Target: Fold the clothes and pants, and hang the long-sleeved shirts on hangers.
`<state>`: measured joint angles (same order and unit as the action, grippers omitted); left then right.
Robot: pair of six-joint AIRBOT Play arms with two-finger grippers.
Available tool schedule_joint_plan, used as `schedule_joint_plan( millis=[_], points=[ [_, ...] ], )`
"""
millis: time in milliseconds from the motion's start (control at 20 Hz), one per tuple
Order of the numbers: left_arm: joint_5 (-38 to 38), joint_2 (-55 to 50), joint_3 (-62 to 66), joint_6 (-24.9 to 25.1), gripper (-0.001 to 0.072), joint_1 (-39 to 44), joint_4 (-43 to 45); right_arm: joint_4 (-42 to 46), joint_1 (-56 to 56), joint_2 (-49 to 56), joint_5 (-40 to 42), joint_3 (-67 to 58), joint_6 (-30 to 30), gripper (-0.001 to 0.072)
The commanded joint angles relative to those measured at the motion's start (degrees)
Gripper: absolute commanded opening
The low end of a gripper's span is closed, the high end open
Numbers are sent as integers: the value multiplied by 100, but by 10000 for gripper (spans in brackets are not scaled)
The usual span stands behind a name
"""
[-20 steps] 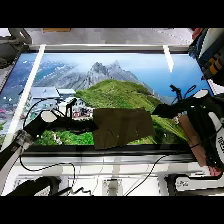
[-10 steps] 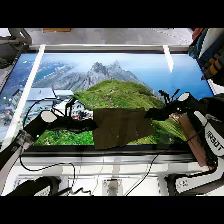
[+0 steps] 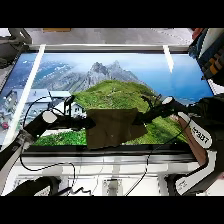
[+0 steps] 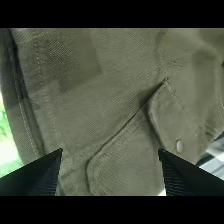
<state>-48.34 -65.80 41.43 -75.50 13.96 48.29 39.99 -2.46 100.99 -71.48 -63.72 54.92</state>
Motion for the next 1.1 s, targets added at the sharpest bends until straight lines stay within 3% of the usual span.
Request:
schedule_joint_plan(
  millis=[0, 200, 350, 750, 1050],
  points=[
    [186, 26, 31, 321, 691, -24, 339, -424, -337, 13, -48, -420, -151, 51],
    [184, 407, 476, 890, 692, -284, 444, -334, -186, -400, -756, -1725, 568, 50],
    [188, 892, 951, 999, 692, -557, 442, 57, 197, -1080, -752, -2798, 1351, 51],
    [188, 2159, 1102, 999, 693, -796, 444, 3005, 2900, -2804, -986, -5241, 4369, 51],
    [188, 2225, 1102, 997, 693, -796, 442, 4540, 5670, -3224, -2542, -5322, 4489, 51]
  ],
)
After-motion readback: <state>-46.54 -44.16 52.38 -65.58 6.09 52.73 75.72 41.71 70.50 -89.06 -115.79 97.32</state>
